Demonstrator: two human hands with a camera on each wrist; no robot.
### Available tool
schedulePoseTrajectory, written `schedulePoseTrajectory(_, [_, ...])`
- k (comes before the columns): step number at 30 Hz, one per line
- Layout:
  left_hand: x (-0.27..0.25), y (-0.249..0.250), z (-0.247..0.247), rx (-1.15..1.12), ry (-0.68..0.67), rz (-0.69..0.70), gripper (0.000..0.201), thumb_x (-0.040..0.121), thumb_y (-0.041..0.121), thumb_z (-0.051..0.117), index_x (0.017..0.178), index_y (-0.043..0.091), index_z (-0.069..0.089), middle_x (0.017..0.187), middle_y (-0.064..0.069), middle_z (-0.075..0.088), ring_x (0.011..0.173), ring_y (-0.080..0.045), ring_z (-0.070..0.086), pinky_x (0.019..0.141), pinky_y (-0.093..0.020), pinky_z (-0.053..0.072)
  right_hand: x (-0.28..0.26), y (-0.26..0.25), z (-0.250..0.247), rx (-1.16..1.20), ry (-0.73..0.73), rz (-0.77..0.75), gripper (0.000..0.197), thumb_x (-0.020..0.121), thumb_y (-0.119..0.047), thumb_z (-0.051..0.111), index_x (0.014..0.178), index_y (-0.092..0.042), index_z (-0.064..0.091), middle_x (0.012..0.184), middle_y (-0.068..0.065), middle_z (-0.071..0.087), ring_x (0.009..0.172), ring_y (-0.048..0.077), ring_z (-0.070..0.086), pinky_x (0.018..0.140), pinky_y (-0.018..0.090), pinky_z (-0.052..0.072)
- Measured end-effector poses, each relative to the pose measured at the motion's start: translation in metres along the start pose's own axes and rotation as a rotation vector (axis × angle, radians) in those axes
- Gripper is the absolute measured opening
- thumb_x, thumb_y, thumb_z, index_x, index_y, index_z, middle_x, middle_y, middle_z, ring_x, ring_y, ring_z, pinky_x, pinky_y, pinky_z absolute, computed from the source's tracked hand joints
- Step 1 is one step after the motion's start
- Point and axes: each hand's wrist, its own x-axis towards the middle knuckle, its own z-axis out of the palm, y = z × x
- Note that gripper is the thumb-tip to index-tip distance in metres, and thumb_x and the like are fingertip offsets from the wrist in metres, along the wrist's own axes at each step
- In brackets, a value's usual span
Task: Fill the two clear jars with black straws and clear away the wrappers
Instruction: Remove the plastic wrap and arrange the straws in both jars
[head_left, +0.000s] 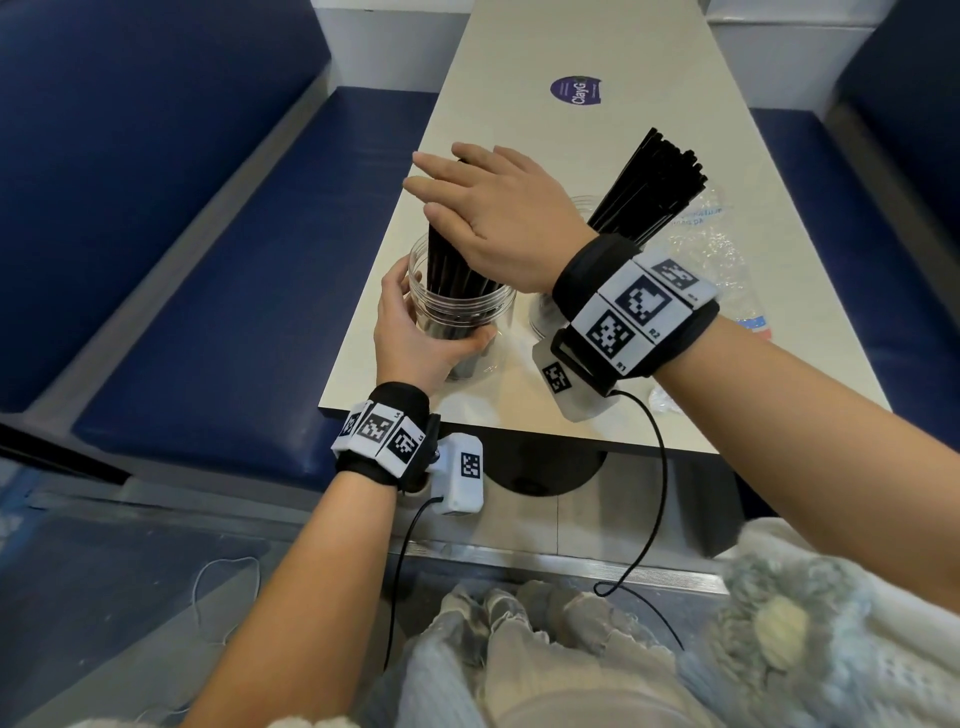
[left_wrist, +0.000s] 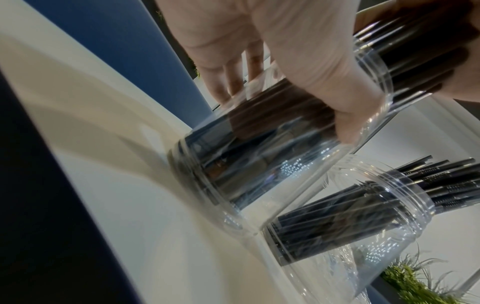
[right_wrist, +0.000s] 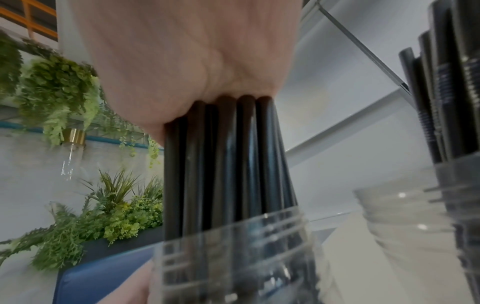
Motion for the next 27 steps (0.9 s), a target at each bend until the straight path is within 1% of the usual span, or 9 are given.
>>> schedulePoseTrajectory(3, [0.000,0.000,0.001,-0.004,-0.003,-0.007,0.096,0.055,0.018,0.090,0.134,0.026,0.036,0.134,0.002,0.049,0.116,-0.008,0.049,0.090,-0.013,0.041,-0.002,-0.002,0.003,-0.011,0.042,0.019,0.043,0.100,-0.034,0.018,0.140,-0.028,0.033,0.152,-0.007,0.027,0.142,0.021,0.021,0.112,0.034,0.015])
schedulePoseTrajectory(5, [0.000,-0.001,0.001,-0.006,-0.004,-0.009,0.096,0.054,0.020,0.090,0.133,0.028,0.036,0.133,0.003,0.051,0.117,-0.009,0.050,0.093,-0.018,0.043,-0.002,-0.003,0.004,-0.025,0.060,0.027,0.043,0.100,-0.033,0.018,0.139,-0.026,0.034,0.152,-0.007,0.029,0.142,0.021,0.021,0.112,0.033,0.016])
schedulePoseTrajectory(8, [0.000,-0.001,0.002,0.022,0.000,-0.009,0.096,0.056,0.022,0.089,0.136,0.028,0.036,0.132,0.004,0.051,0.116,-0.006,0.048,0.094,-0.016,0.040,-0.001,-0.002,0.001,-0.012,0.034,0.037,0.043,0.101,-0.033,0.018,0.139,-0.025,0.034,0.152,-0.007,0.028,0.142,0.021,0.020,0.113,0.033,0.014])
schedulePoseTrajectory(13, [0.002,-0.001,0.003,0.070,0.000,-0.001,0.098,0.058,0.026,0.088,0.139,0.027,0.034,0.124,0.011,0.049,0.117,-0.005,0.045,0.095,-0.018,0.038,0.000,0.006,-0.010,0.046,-0.137,0.016,0.046,0.101,-0.033,0.013,0.145,-0.025,0.019,0.156,-0.006,0.014,0.145,0.020,0.008,0.116,0.035,0.006])
schedulePoseTrajectory(17, [0.003,0.001,0.005,0.076,-0.001,-0.010,0.096,0.059,0.026,0.088,0.139,0.027,0.035,0.134,0.005,0.050,0.121,-0.008,0.046,0.095,-0.017,0.038,0.001,0.009,-0.009,0.037,-0.123,0.015,0.045,0.101,-0.033,0.012,0.145,-0.027,0.018,0.156,-0.007,0.014,0.145,0.019,0.008,0.116,0.036,0.006])
schedulePoseTrajectory(20, [0.004,0.000,0.006,0.078,-0.012,-0.016,0.099,0.060,0.027,0.087,0.143,0.025,0.033,0.139,0.004,0.048,0.127,-0.011,0.044,0.098,-0.019,0.037,-0.001,0.008,-0.004,0.013,-0.061,0.029,0.044,0.101,-0.032,0.014,0.144,-0.027,0.022,0.155,-0.007,0.017,0.144,0.019,0.012,0.116,0.036,0.008])
schedulePoseTrajectory(23, [0.006,-0.001,0.007,0.082,-0.016,-0.015,0.103,0.060,0.030,0.087,0.145,0.025,0.029,0.143,0.004,0.046,0.131,-0.013,0.042,0.108,-0.029,0.038,0.001,0.009,-0.002,0.009,-0.036,0.038,0.044,0.101,-0.032,0.015,0.144,-0.027,0.023,0.155,-0.006,0.020,0.144,0.017,0.014,0.116,0.035,0.009])
schedulePoseTrajectory(25, [0.007,-0.002,0.009,0.100,-0.023,-0.008,0.106,0.057,0.036,0.086,0.146,0.026,0.028,0.143,0.004,0.046,0.132,-0.014,0.042,0.109,-0.037,0.039,0.003,0.012,-0.004,0.017,-0.074,0.039,0.045,0.101,-0.032,0.013,0.145,-0.027,0.020,0.156,-0.005,0.016,0.144,0.017,0.011,0.117,0.036,0.007])
schedulePoseTrajectory(27, [0.009,-0.001,0.010,0.117,-0.027,-0.002,0.108,0.055,0.042,0.085,0.146,0.027,0.028,0.144,0.004,0.045,0.133,-0.014,0.041,0.109,-0.040,0.040,0.005,0.014,-0.006,0.031,-0.089,0.037,0.045,0.101,-0.032,0.013,0.145,-0.025,0.017,0.157,-0.004,0.013,0.145,0.018,0.009,0.117,0.035,0.007])
